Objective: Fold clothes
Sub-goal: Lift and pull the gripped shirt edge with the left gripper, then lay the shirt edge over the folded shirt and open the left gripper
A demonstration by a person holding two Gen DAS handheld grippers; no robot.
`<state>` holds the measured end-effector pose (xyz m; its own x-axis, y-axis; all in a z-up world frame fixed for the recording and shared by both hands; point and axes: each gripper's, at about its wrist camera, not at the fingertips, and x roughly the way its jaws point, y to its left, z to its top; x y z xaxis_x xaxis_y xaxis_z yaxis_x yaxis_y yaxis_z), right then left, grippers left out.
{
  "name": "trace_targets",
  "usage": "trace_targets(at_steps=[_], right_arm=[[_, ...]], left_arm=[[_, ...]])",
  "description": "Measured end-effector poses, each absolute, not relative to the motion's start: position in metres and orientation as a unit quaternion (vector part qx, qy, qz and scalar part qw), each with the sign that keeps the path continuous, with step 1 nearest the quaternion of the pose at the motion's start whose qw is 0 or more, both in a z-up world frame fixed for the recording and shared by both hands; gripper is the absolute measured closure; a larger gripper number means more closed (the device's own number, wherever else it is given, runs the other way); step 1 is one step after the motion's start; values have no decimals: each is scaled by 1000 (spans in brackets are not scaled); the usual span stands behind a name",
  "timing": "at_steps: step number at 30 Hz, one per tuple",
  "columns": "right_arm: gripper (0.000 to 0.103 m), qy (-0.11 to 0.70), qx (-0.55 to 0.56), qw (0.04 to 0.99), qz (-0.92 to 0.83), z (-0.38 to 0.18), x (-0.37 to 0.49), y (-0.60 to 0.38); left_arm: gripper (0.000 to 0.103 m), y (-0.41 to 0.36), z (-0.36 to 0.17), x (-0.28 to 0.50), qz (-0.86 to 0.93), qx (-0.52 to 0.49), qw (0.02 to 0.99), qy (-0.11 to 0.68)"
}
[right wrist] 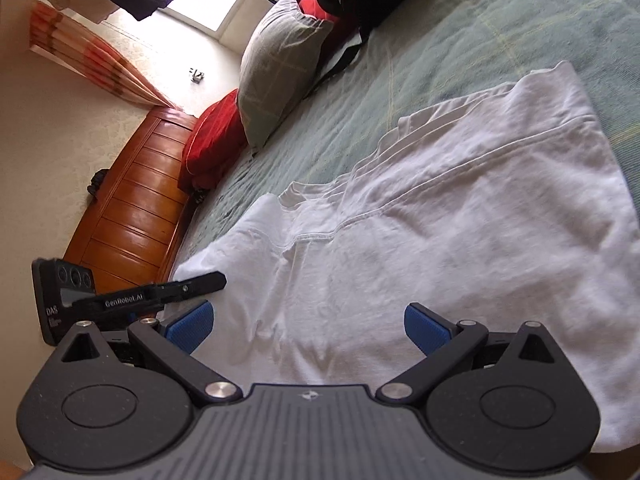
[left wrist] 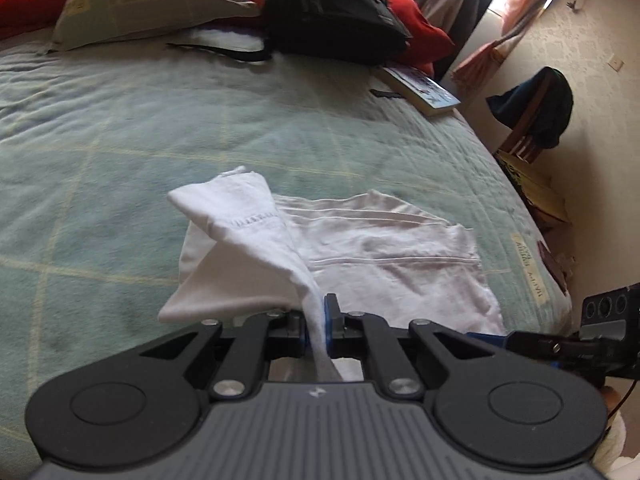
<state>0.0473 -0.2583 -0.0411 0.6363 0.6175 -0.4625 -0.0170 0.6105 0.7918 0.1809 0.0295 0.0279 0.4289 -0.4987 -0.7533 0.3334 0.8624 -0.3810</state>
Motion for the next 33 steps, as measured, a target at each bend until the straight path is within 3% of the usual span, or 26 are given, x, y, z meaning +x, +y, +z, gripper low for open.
trace_targets(at_steps=[12, 22, 25, 30, 33], right_arm=[[0, 348, 386, 833, 191, -43, 23, -291], [0, 345, 392, 836, 169, -52, 20, -306], [0, 344, 392, 838, 162, -53, 20, -310], [0, 339, 396, 840, 151, -55, 20, -319], [0, 335, 400, 841, 146, -56, 20, -325]], left_arm=[[96, -61, 15, 198, -280, -47, 822, 494], [95, -103, -35, 204, -290, -50, 798, 526], [89, -98, -46, 204, -294, -76, 793, 528], [62, -85, -41, 192, -320, -115, 783, 520], [56, -79, -38, 178, -345, -126, 774, 516]])
